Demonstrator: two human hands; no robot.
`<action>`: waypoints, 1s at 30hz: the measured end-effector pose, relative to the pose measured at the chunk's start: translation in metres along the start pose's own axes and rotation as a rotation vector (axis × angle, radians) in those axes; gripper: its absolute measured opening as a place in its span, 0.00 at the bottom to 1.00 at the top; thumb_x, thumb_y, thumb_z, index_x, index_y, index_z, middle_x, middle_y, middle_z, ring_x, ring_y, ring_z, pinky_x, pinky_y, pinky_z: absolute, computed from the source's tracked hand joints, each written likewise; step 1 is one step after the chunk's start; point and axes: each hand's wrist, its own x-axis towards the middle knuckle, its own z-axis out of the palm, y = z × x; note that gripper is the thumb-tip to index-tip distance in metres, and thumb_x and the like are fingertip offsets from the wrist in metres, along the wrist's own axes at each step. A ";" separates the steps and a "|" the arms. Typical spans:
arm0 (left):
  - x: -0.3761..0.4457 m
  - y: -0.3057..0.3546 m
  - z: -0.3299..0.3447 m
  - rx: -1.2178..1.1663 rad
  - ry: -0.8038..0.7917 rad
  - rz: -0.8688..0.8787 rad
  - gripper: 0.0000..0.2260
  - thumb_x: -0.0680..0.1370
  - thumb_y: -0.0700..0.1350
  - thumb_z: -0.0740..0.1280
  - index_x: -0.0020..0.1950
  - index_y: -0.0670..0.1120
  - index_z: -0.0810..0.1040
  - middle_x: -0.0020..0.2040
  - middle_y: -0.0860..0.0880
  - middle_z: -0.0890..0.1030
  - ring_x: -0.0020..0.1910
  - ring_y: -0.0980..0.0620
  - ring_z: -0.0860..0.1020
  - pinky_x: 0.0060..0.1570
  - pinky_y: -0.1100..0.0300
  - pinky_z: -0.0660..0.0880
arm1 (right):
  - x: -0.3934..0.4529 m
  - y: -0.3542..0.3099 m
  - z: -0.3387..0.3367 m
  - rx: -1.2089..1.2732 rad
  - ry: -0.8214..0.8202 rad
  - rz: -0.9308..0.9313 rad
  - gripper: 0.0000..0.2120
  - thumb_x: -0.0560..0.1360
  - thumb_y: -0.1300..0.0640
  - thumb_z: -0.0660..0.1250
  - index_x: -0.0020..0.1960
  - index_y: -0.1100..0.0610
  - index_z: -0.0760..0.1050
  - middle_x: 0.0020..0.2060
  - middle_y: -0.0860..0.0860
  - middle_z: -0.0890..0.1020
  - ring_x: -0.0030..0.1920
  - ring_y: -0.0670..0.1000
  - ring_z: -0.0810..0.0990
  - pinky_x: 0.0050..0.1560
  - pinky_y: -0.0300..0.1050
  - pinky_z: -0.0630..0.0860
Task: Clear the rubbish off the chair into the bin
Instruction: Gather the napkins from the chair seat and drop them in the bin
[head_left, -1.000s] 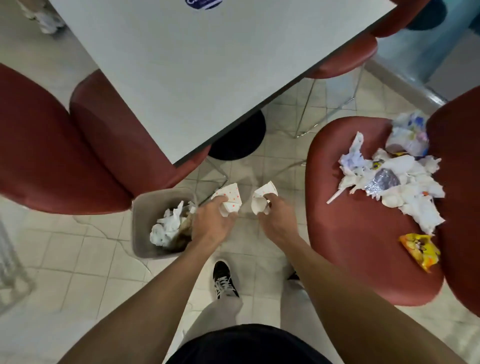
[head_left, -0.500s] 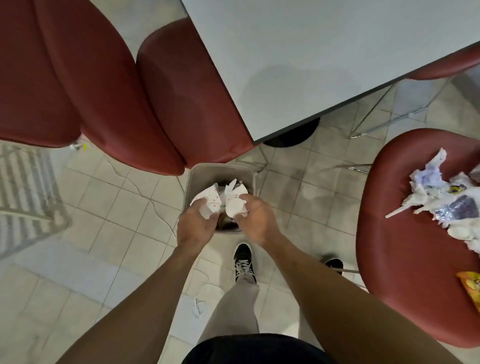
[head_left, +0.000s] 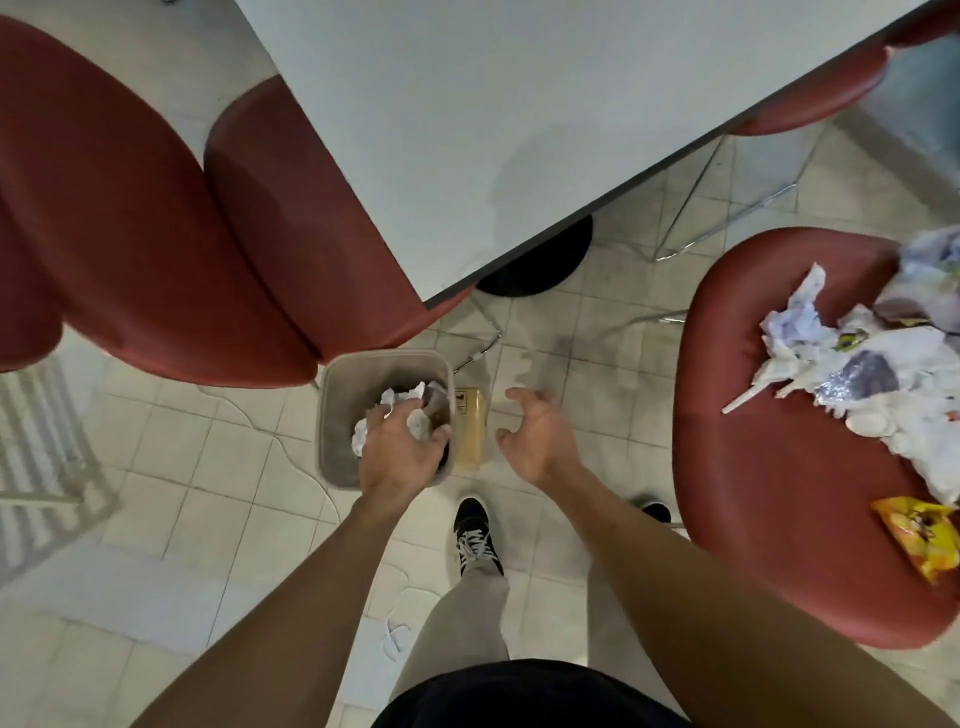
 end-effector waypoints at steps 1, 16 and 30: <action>-0.001 0.013 0.008 0.013 -0.018 0.024 0.20 0.70 0.53 0.72 0.61 0.54 0.76 0.65 0.46 0.70 0.62 0.45 0.73 0.62 0.52 0.72 | 0.000 0.009 -0.011 0.005 0.005 0.019 0.25 0.75 0.59 0.68 0.71 0.54 0.67 0.68 0.56 0.67 0.61 0.56 0.75 0.61 0.43 0.72; -0.052 0.204 0.163 0.243 -0.309 0.381 0.27 0.71 0.62 0.69 0.68 0.56 0.71 0.69 0.49 0.70 0.63 0.47 0.72 0.59 0.54 0.70 | -0.034 0.184 -0.175 0.186 0.296 0.326 0.25 0.72 0.60 0.66 0.69 0.55 0.69 0.62 0.58 0.70 0.57 0.59 0.76 0.58 0.45 0.71; -0.087 0.349 0.334 0.323 -0.448 0.632 0.25 0.70 0.53 0.73 0.66 0.54 0.73 0.63 0.52 0.75 0.62 0.51 0.73 0.58 0.58 0.70 | -0.022 0.366 -0.271 0.302 0.419 0.494 0.28 0.73 0.57 0.67 0.72 0.53 0.65 0.67 0.56 0.69 0.67 0.56 0.69 0.65 0.48 0.68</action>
